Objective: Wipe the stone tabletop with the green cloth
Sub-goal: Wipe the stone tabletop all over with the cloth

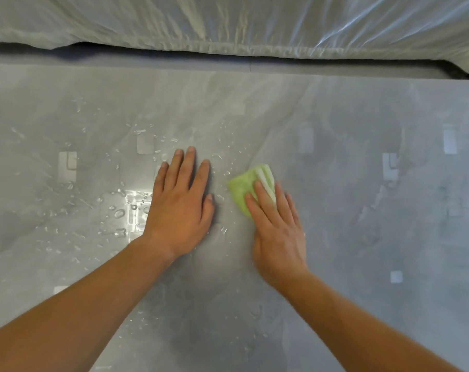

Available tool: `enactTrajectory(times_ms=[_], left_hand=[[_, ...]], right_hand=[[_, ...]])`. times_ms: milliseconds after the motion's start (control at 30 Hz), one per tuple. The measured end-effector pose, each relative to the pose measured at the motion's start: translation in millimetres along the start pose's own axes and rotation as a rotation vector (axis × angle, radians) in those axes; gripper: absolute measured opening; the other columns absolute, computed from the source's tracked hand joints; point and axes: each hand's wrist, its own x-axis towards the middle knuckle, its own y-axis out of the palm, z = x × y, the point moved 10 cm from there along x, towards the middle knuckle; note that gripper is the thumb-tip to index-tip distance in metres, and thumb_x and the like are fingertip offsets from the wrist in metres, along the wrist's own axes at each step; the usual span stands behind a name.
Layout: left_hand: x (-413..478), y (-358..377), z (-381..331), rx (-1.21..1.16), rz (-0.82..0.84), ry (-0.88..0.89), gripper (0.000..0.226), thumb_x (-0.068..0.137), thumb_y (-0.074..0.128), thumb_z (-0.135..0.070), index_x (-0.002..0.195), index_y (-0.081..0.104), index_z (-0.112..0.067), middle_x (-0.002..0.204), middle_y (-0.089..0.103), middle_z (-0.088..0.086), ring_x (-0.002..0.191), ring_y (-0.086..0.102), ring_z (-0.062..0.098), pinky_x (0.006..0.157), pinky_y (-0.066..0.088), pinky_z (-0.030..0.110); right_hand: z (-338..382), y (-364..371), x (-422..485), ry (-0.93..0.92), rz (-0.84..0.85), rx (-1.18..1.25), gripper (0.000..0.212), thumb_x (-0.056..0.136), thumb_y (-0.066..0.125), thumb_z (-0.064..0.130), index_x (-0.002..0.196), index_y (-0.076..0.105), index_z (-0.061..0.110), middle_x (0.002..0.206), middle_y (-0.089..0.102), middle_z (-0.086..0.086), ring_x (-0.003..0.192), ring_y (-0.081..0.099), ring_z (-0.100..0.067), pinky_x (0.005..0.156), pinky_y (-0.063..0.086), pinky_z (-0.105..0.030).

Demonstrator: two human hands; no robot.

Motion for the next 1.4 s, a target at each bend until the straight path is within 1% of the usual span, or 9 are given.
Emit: enactTrajectory(times_ms=[67, 233, 433, 633, 833, 1033, 1167, 1267, 1400], left_hand=[[1, 1, 2, -0.011, -0.009, 0.006, 0.063, 0.099, 0.029, -0.037, 0.157, 0.026, -0.011, 0.167, 0.007, 0.015, 0.154, 0.0, 0.031, 0.124, 0.001, 0.047], [1, 4, 6, -0.014, -0.017, 0.036, 0.063, 0.099, 0.03, -0.036, 0.157, 0.024, -0.013, 0.167, 0.006, 0.013, 0.154, -0.001, 0.03, 0.124, 0.001, 0.046], [0, 1, 6, -0.028, 0.001, 0.035, 0.064, 0.099, 0.026, -0.036, 0.158, 0.021, -0.014, 0.167, 0.002, 0.012, 0.154, -0.005, 0.027, 0.124, -0.004, 0.042], [-13, 3, -5, -0.035, 0.014, 0.072, 0.063, 0.099, 0.026, -0.038, 0.156, 0.027, -0.011, 0.167, 0.004, 0.016, 0.154, -0.004, 0.03, 0.124, -0.005, 0.044], [-48, 16, -22, -0.003, 0.035, 0.09, 0.063, 0.098, 0.024, -0.039, 0.154, 0.033, -0.012, 0.166, 0.006, 0.018, 0.154, -0.003, 0.03, 0.124, -0.002, 0.047], [-66, 26, -18, 0.016, 0.012, 0.061, 0.063, 0.099, 0.025, -0.041, 0.154, 0.03, -0.01, 0.166, 0.005, 0.018, 0.154, -0.004, 0.03, 0.124, -0.007, 0.043], [-82, 28, -15, 0.016, -0.009, 0.037, 0.062, 0.098, 0.033, -0.039, 0.153, 0.033, -0.009, 0.165, 0.011, 0.02, 0.154, 0.002, 0.032, 0.124, -0.001, 0.047], [-94, 31, -11, 0.043, -0.005, 0.023, 0.062, 0.098, 0.033, -0.037, 0.153, 0.031, -0.009, 0.165, 0.012, 0.02, 0.153, 0.003, 0.033, 0.124, 0.0, 0.045], [-103, 29, -13, 0.052, -0.016, 0.021, 0.062, 0.098, 0.029, -0.038, 0.153, 0.032, -0.009, 0.164, 0.014, 0.021, 0.153, 0.005, 0.034, 0.123, 0.001, 0.045]], right_hand=[[-3, -4, 39, -0.043, 0.024, 0.011, 0.063, 0.083, 0.048, -0.003, 0.143, 0.051, 0.017, 0.158, 0.034, 0.0, 0.148, 0.024, -0.036, 0.12, 0.022, -0.053], [-26, -13, 121, 0.19, -0.052, -0.007, 0.06, 0.093, 0.04, 0.008, 0.151, 0.036, 0.023, 0.164, 0.021, 0.004, 0.152, 0.011, -0.03, 0.124, 0.011, -0.046], [-2, 0, 28, -0.263, 0.125, -0.078, 0.048, 0.097, 0.05, 0.01, 0.144, 0.05, 0.018, 0.158, 0.036, 0.0, 0.149, 0.025, -0.031, 0.12, 0.022, -0.049], [-72, -34, 52, 0.263, -0.129, -0.002, 0.054, 0.094, 0.046, 0.009, 0.147, 0.044, 0.02, 0.161, 0.028, -0.002, 0.15, 0.021, -0.034, 0.121, 0.02, -0.051], [-7, 2, -48, -0.325, 0.14, -0.095, 0.061, 0.085, 0.049, -0.003, 0.143, 0.051, 0.017, 0.157, 0.035, -0.001, 0.147, 0.028, -0.035, 0.119, 0.025, -0.052], [-92, -40, 0, 0.335, -0.128, 0.004, 0.063, 0.086, 0.045, 0.003, 0.147, 0.045, 0.02, 0.16, 0.03, -0.003, 0.149, 0.022, -0.035, 0.12, 0.022, -0.052], [-1, 9, -63, 0.015, -0.021, -0.044, 0.063, 0.085, 0.043, 0.002, 0.146, 0.047, 0.02, 0.159, 0.031, 0.001, 0.148, 0.025, -0.035, 0.122, 0.02, -0.048], [-2, 7, -74, -0.187, 0.057, -0.054, 0.059, 0.088, 0.044, 0.001, 0.144, 0.05, 0.018, 0.157, 0.034, 0.002, 0.148, 0.026, -0.031, 0.121, 0.021, -0.048], [-77, -28, -25, 0.225, -0.081, -0.001, 0.062, 0.09, 0.045, 0.0, 0.147, 0.045, 0.024, 0.161, 0.028, 0.004, 0.151, 0.019, -0.028, 0.123, 0.014, -0.045]])
